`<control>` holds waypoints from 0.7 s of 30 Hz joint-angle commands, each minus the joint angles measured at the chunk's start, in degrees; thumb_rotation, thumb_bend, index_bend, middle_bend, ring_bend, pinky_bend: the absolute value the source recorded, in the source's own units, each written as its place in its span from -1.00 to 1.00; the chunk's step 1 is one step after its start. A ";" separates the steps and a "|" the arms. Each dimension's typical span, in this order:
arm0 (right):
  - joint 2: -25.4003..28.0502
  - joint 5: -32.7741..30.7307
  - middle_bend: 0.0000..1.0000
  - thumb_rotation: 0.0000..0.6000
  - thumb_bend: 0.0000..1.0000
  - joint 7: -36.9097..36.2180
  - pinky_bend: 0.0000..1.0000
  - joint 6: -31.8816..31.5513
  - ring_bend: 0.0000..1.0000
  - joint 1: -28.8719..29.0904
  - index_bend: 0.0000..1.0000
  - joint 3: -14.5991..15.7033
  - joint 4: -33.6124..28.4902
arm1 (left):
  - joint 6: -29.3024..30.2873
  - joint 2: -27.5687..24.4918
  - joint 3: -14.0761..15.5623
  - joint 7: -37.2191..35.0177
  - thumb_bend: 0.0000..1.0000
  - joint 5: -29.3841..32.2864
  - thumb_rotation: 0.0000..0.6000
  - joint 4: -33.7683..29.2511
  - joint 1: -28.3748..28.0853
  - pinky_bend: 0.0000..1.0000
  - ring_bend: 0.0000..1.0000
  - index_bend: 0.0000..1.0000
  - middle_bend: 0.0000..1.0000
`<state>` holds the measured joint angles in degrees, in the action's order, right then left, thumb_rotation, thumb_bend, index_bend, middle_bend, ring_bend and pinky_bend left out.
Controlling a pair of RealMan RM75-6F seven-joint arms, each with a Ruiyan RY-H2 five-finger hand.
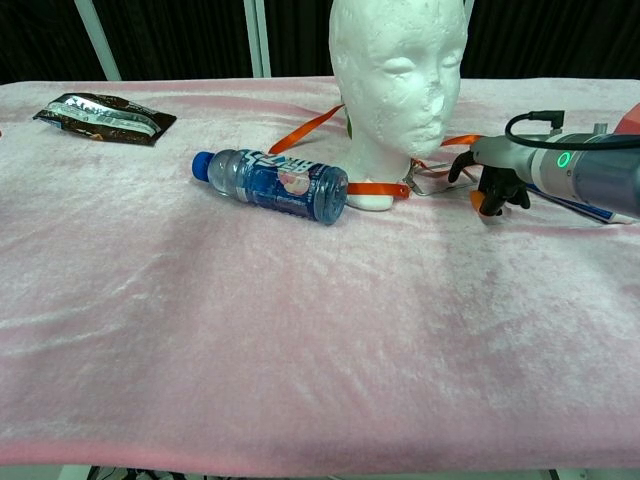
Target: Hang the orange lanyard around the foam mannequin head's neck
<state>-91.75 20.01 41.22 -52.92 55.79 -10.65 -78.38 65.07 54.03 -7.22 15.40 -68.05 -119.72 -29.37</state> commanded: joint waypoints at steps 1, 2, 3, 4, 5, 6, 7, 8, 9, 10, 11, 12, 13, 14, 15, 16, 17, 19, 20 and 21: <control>0.05 0.05 0.49 1.00 0.30 0.31 0.25 -0.01 0.57 0.05 -0.52 0.26 -0.08 | -0.05 0.01 0.03 0.09 -0.74 0.14 1.00 0.00 0.00 -0.80 -1.00 -0.68 -0.72; 0.07 0.00 0.49 1.00 0.30 0.43 0.25 0.01 0.57 0.07 -0.50 0.35 -0.09 | -0.05 0.00 0.03 0.12 -0.74 0.18 1.00 -0.01 0.00 -0.80 -1.00 -0.68 -0.72; 0.13 -0.21 0.49 1.00 0.30 0.66 0.25 0.14 0.57 0.11 -0.49 0.50 -0.13 | 0.00 -0.02 0.04 0.18 -0.74 0.18 1.00 -0.03 0.03 -0.80 -1.00 -0.68 -0.72; 0.17 -0.42 0.49 1.00 0.30 0.78 0.25 0.20 0.57 0.12 -0.48 0.56 -0.17 | 0.08 -0.03 0.03 0.20 -0.74 0.15 1.00 -0.05 0.06 -0.80 -1.00 -0.68 -0.72; 0.19 -0.56 0.49 1.00 0.30 0.84 0.25 0.22 0.57 0.14 -0.47 0.59 -0.17 | 0.15 -0.04 0.01 0.21 -0.74 0.14 1.00 -0.07 0.09 -0.80 -1.00 -0.68 -0.72; 0.21 -0.67 0.49 1.00 0.30 0.88 0.25 0.28 0.57 0.14 -0.46 0.63 -0.17 | 0.20 -0.06 0.00 0.21 -0.74 0.13 1.00 -0.09 0.11 -0.80 -1.00 -0.68 -0.72; 0.24 -0.77 0.49 1.00 0.30 0.93 0.25 0.34 0.56 0.14 -0.44 0.69 -0.20 | 0.24 -0.07 -0.01 0.19 -0.74 0.11 1.00 -0.12 0.14 -0.80 -1.00 -0.68 -0.72; 0.27 -0.88 0.49 1.00 0.30 1.00 0.25 0.40 0.56 0.15 -0.43 0.77 -0.24 | 0.26 -0.07 -0.01 0.20 -0.74 0.10 1.00 -0.15 0.15 -0.80 -1.00 -0.68 -0.72; 0.30 -0.96 0.49 1.00 0.30 1.12 0.25 0.45 0.56 0.15 -0.43 0.90 -0.28 | 0.23 -0.06 0.00 0.24 -0.74 0.10 1.00 -0.15 0.14 -0.80 -1.00 -0.68 -0.72; 0.32 -1.05 0.49 1.00 0.30 1.27 0.25 0.48 0.57 0.16 -0.42 1.05 -0.31 | 0.18 -0.05 0.02 0.29 -0.74 0.11 1.00 -0.15 0.12 -0.80 -1.00 -0.69 -0.72; 0.36 -1.18 0.49 1.00 0.30 1.47 0.25 0.55 0.57 0.18 -0.42 1.23 -0.35 | 0.12 -0.04 0.04 0.36 -0.74 0.14 1.00 -0.17 0.10 -0.80 -1.00 -0.69 -0.72; 0.40 -1.36 0.49 1.00 0.30 1.67 0.25 0.62 0.57 0.23 -0.41 1.36 -0.38 | 0.08 -0.03 0.07 0.43 -0.74 0.15 1.00 -0.20 0.08 -0.80 -1.00 -0.69 -0.72; 0.44 -1.50 0.49 1.00 0.30 1.78 0.25 0.63 0.57 0.26 -0.41 1.42 -0.43 | 0.09 0.02 0.07 0.48 -0.74 0.14 1.00 -0.20 0.07 -0.80 -1.00 -0.69 -0.72; 0.49 -1.59 0.49 1.00 0.30 1.76 0.25 0.60 0.57 0.27 -0.41 1.39 -0.50 | 0.11 0.04 0.05 0.50 -0.74 0.14 1.00 -0.24 0.06 -0.80 -1.00 -0.69 -0.72; 0.54 -1.60 0.49 1.00 0.30 1.66 0.25 0.53 0.57 0.25 -0.41 1.32 -0.61 | 0.14 0.05 0.03 0.52 -0.74 0.15 1.00 -0.26 0.07 -0.80 -1.00 -0.69 -0.72; 0.61 -1.54 0.49 1.00 0.30 1.55 0.25 0.43 0.57 0.23 -0.41 1.26 -0.75 | 0.18 0.09 0.00 0.52 -0.74 0.15 1.00 -0.26 0.06 -0.80 -1.00 -0.69 -0.72; 0.68 -1.43 0.49 1.00 0.30 1.47 0.25 0.35 0.57 0.22 -0.41 1.23 -0.88 | 0.23 0.13 -0.02 0.53 -0.74 0.14 1.00 -0.25 0.07 -0.80 -1.00 -0.69 -0.72; 0.89 -1.13 0.49 1.00 0.30 1.36 0.25 0.12 0.57 0.13 -0.42 1.29 -1.31 | 0.26 0.20 0.00 0.63 -0.74 0.20 1.00 -0.24 0.08 -0.80 -1.00 -0.69 -0.72; 0.96 -1.08 0.49 1.00 0.30 1.27 0.25 0.00 0.57 0.05 -0.42 1.31 -1.55 | 0.19 0.22 0.04 0.69 -0.74 0.27 1.00 -0.22 0.06 -0.80 -1.00 -0.69 -0.72; 1.03 -1.02 0.49 1.00 0.30 1.16 0.25 -0.12 0.57 -0.04 -0.41 1.35 -1.77 | 0.13 0.26 0.04 0.72 -0.74 0.34 1.00 -0.21 0.03 -0.80 -1.00 -0.69 -0.72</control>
<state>-90.80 18.92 42.48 -52.93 55.84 -9.34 -79.99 65.22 54.27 -7.19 16.10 -67.74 -119.93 -29.32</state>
